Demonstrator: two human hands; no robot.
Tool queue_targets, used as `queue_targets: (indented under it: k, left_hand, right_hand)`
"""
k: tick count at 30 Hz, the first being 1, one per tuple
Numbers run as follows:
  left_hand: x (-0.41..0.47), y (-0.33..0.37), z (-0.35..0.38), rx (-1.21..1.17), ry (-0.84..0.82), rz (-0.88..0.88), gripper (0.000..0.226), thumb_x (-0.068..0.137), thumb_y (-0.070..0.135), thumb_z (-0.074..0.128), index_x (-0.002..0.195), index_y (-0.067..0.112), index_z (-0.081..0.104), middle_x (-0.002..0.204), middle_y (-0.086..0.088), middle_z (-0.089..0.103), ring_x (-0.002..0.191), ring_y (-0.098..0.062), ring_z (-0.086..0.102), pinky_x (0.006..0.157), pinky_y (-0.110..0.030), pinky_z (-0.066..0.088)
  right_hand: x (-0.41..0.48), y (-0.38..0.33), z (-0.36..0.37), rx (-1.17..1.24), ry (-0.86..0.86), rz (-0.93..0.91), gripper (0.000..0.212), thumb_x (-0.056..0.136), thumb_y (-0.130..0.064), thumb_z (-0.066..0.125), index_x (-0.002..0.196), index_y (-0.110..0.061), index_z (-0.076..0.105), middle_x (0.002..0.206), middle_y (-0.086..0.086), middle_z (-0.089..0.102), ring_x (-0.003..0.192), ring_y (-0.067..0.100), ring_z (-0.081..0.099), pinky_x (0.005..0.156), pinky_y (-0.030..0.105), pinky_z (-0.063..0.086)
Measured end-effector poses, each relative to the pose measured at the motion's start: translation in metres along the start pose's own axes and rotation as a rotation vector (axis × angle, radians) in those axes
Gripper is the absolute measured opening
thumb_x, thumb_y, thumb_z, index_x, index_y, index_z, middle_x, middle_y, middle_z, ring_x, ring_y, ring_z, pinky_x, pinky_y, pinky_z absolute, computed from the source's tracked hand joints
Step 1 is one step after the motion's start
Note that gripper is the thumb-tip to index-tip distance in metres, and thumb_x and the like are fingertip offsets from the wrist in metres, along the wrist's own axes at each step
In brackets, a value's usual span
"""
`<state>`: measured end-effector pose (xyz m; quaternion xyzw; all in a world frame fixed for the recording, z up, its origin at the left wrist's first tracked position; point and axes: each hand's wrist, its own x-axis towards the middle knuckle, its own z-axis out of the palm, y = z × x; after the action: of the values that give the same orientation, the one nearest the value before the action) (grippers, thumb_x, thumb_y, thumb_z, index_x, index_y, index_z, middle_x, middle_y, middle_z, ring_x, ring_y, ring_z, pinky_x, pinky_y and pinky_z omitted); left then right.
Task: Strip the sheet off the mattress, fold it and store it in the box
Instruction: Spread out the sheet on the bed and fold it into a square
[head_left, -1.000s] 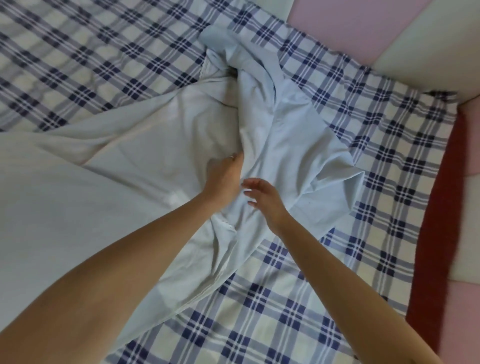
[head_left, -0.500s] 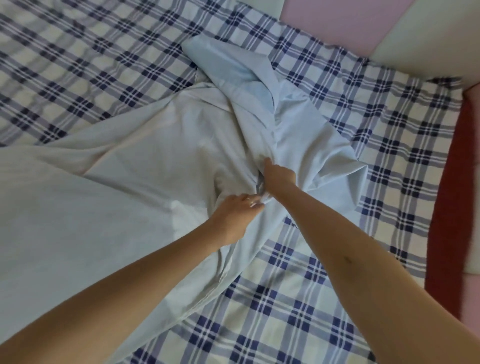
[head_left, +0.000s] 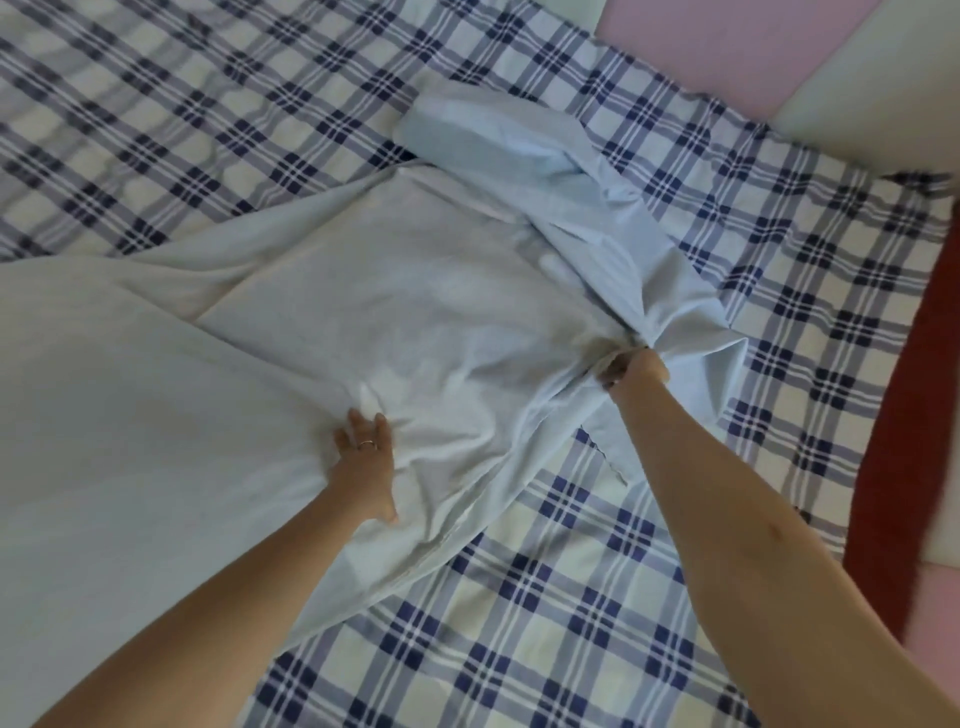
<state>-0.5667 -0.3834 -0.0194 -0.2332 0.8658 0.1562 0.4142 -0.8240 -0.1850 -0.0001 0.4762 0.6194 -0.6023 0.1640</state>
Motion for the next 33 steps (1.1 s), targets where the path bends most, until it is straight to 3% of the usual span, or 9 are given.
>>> queue_targets:
  k: [3, 6, 9, 13, 18, 20, 24, 27, 33]
  left_hand:
    - [0.005, -0.001, 0.008, -0.067, -0.034, -0.022, 0.141, 0.063, 0.049, 0.081, 0.143, 0.009, -0.029, 0.146, -0.029, -0.032, 0.137, -0.054, -0.014, 0.112, -0.057, 0.019]
    - [-0.005, 0.012, 0.026, -0.166, 0.144, -0.024, 0.112, 0.076, 0.051, 0.067, 0.150, 0.016, -0.010, 0.153, -0.020, -0.022, 0.141, -0.046, -0.006, 0.106, -0.062, 0.025]
    - [-0.020, 0.029, 0.051, -0.147, 0.529, 0.208, 0.068, 0.073, 0.051, 0.058, 0.122, 0.005, 0.050, 0.136, -0.023, 0.040, 0.122, -0.040, 0.045, 0.085, -0.050, 0.046]
    - [-0.034, 0.048, 0.077, -0.028, 0.616, 0.381, 0.053, 0.049, 0.031, 0.084, 0.091, 0.007, 0.062, 0.093, -0.010, 0.057, 0.079, -0.026, 0.058, 0.050, -0.032, 0.049]
    - [-0.029, 0.068, 0.076, -0.081, 0.661, 0.314, 0.050, 0.049, -0.003, 0.078, 0.096, 0.012, 0.067, 0.083, -0.003, 0.059, 0.070, -0.020, 0.059, 0.048, -0.028, 0.048]
    - [-0.027, 0.070, 0.069, -0.176, 0.660, 0.269, 0.038, 0.058, 0.000, 0.077, 0.092, 0.015, 0.069, 0.079, -0.001, 0.061, 0.068, -0.018, 0.061, 0.046, -0.026, 0.048]
    - [-0.026, 0.070, 0.061, -0.177, 0.615, 0.233, 0.010, 0.068, 0.014, 0.082, 0.067, 0.014, 0.071, 0.069, 0.000, 0.062, 0.064, -0.016, 0.061, 0.040, -0.023, 0.045]
    - [-0.024, 0.074, 0.062, -0.240, 0.593, 0.189, 0.011, 0.075, 0.018, 0.077, 0.068, 0.011, 0.072, 0.068, -0.001, 0.062, 0.070, -0.018, 0.062, 0.042, -0.025, 0.046]
    - [-0.032, 0.082, 0.060, -0.177, 0.637, 0.367, 0.008, 0.066, 0.008, 0.074, 0.070, 0.007, 0.067, 0.073, -0.005, 0.060, 0.067, -0.020, 0.060, 0.038, -0.025, 0.044]
  right_hand:
    - [-0.011, 0.032, -0.002, -0.102, 0.048, -0.006, 0.045, 0.088, -0.047, 0.059, 0.109, -0.008, 0.054, 0.084, 0.006, 0.060, 0.069, 0.021, 0.057, 0.062, 0.030, 0.049]
    - [-0.036, 0.057, 0.002, -0.358, 0.191, -0.449, 0.062, 0.081, -0.034, 0.071, 0.126, -0.004, 0.040, 0.121, 0.012, 0.044, 0.101, 0.023, 0.048, 0.080, 0.032, 0.044]
    - [-0.044, 0.069, 0.003, -0.788, 0.166, -0.850, 0.053, 0.082, -0.020, 0.063, 0.128, -0.005, 0.040, 0.134, 0.016, 0.038, 0.113, 0.032, 0.047, 0.087, 0.038, 0.042]
    - [-0.039, 0.072, 0.001, -0.668, 0.001, -0.516, 0.046, 0.093, -0.030, 0.056, 0.123, 0.000, 0.040, 0.130, 0.017, 0.044, 0.110, 0.033, 0.052, 0.076, 0.033, 0.036]
    - [-0.041, 0.080, -0.008, -0.350, 0.076, -0.349, 0.007, 0.096, -0.018, 0.047, 0.098, -0.011, 0.048, 0.109, 0.006, 0.048, 0.078, 0.017, 0.047, 0.070, 0.027, 0.038]
    - [-0.040, 0.087, -0.013, -0.398, -0.173, -0.177, 0.019, 0.099, -0.013, 0.036, 0.082, -0.016, 0.045, 0.088, 0.000, 0.050, 0.066, 0.010, 0.047, 0.062, 0.023, 0.043]
    - [-0.047, 0.090, -0.002, -0.502, -0.264, -0.112, 0.020, 0.097, -0.011, 0.043, 0.111, -0.008, 0.057, 0.072, 0.001, 0.048, 0.060, 0.013, 0.047, 0.061, 0.025, 0.045]
    - [-0.044, 0.081, -0.001, -0.474, -0.409, 0.043, 0.018, 0.095, -0.026, 0.053, 0.093, -0.009, 0.061, 0.065, 0.002, 0.050, 0.055, 0.014, 0.044, 0.073, 0.022, 0.051]
    - [-0.031, 0.066, -0.017, -0.553, -0.551, 0.017, 0.041, 0.096, -0.012, 0.051, 0.058, -0.016, 0.039, 0.042, -0.005, 0.037, 0.034, 0.007, 0.028, 0.046, 0.019, 0.030]
